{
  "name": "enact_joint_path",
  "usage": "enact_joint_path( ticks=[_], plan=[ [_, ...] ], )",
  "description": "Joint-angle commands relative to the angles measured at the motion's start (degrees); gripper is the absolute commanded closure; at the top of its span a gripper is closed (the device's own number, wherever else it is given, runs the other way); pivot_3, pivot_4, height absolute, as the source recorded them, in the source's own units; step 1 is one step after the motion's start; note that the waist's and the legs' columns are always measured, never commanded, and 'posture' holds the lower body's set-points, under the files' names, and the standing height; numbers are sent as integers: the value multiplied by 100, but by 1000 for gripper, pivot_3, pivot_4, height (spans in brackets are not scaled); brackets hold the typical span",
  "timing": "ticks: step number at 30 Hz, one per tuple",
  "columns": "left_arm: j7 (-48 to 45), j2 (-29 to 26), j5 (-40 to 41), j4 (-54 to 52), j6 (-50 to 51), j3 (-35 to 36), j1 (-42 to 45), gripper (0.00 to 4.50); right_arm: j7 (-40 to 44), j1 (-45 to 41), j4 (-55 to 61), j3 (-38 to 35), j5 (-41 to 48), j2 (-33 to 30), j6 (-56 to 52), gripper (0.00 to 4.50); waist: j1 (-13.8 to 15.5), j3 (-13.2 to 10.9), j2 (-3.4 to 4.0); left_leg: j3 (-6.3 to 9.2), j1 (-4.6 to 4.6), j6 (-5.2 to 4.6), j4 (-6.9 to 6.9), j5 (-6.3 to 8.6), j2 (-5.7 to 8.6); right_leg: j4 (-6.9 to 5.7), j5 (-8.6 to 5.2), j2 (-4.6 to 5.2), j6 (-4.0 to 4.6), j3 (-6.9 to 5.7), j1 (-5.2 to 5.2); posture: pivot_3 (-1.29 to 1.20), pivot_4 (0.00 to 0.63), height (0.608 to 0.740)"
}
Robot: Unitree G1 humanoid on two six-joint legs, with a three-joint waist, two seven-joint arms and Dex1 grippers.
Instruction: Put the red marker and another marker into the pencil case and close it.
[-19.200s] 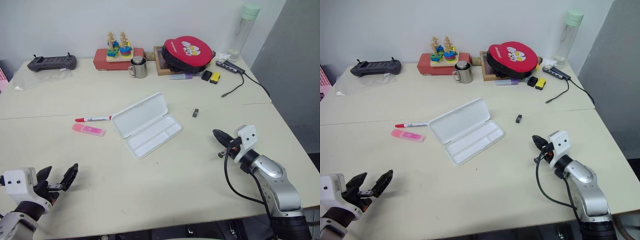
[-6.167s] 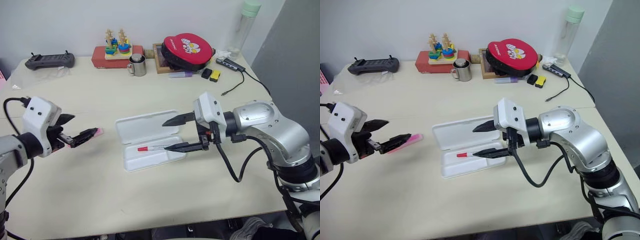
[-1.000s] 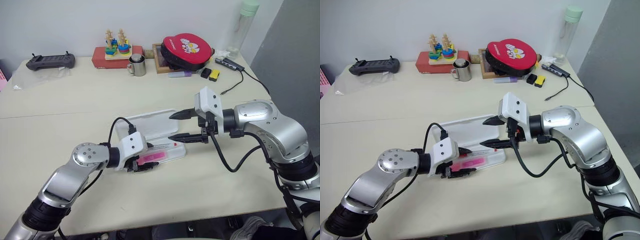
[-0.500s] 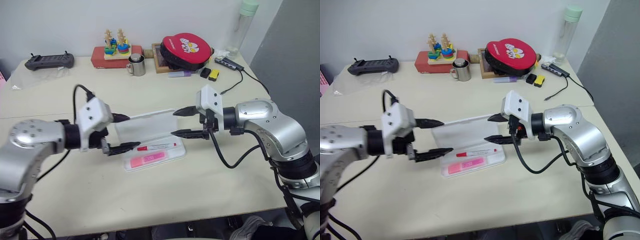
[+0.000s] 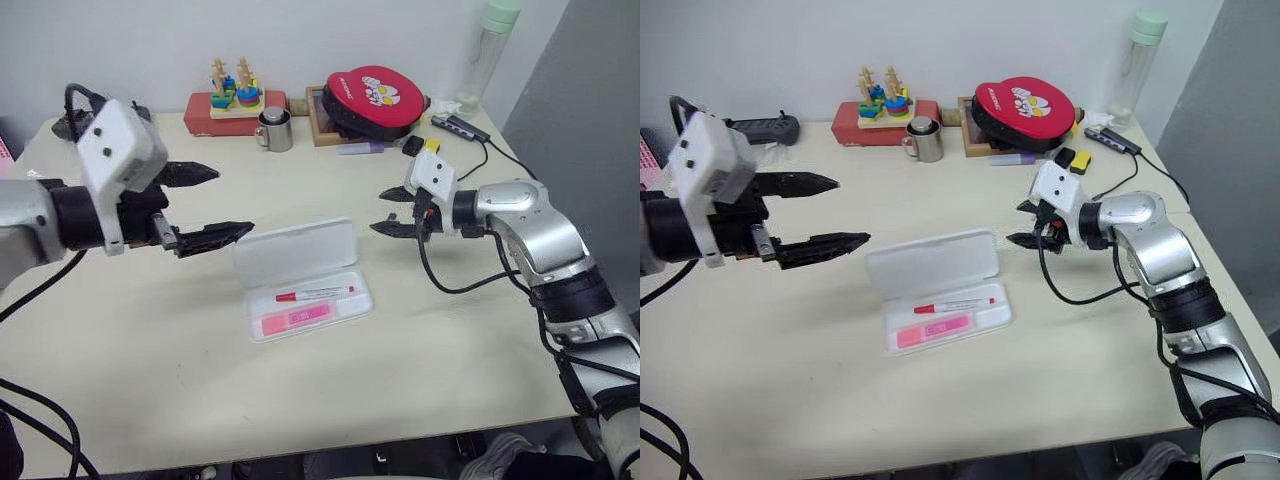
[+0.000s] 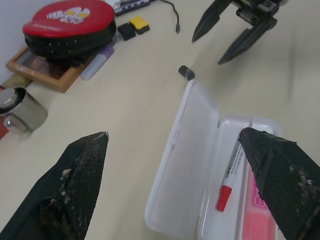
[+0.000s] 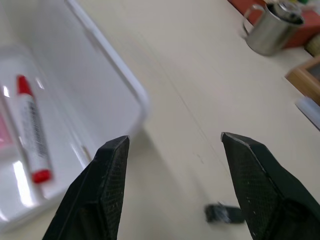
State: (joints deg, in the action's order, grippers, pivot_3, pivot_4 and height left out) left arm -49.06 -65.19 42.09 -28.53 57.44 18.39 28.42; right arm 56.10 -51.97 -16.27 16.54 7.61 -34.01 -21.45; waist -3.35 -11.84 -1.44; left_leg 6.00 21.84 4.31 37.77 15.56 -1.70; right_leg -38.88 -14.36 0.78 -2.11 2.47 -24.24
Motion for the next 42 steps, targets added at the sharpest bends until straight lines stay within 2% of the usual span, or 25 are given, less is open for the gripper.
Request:
enact_joint_path(
  ticks=[1,6,13,21,36,39,42],
  plan=[
    [215,-117,-56,11,58,42,163,16,-136,-330,-969,-27,-433,105,715,1440,-1,0,0,-1,1,0,0,0,0,0,1,0,2,0,-1,0,150,740],
    [265,-162,-6,20,115,31,254,16,-456,-629,-2124,-208,-609,532,930,1440,-22,-1,1,-2,2,0,-4,0,0,0,3,0,4,1,-4,0,150,740],
    [305,-147,-31,-23,122,14,211,16,-982,-894,-3101,-479,-672,1148,846,1440,-46,-1,1,-2,2,1,-5,0,0,-2,4,0,6,1,-3,0,150,740],
    [378,-124,-1,-101,172,60,135,16,-1558,-1215,-4199,-699,-808,1440,1041,1440,-74,-1,1,0,2,1,-5,0,0,-3,4,0,6,1,-2,0,150,740],
    [452,-99,-9,-144,163,84,72,16,-1620,-1160,-4679,-874,-941,1620,828,1440,-107,-1,2,1,-3,1,-4,0,1,-8,4,1,7,1,1,0,150,740],
    [471,-103,-14,-134,143,67,80,0,-1573,-1147,-4619,-891,-935,1640,773,1966,-107,-1,2,2,-1,1,-4,0,1,-7,5,1,7,1,1,0,150,740],
    [497,-90,-19,-129,124,52,87,0,-1495,-1132,-4547,-890,-934,1663,711,2758,-121,-1,2,0,-2,1,-4,0,1,-7,5,1,6,2,1,0,150,740]
  ],
)
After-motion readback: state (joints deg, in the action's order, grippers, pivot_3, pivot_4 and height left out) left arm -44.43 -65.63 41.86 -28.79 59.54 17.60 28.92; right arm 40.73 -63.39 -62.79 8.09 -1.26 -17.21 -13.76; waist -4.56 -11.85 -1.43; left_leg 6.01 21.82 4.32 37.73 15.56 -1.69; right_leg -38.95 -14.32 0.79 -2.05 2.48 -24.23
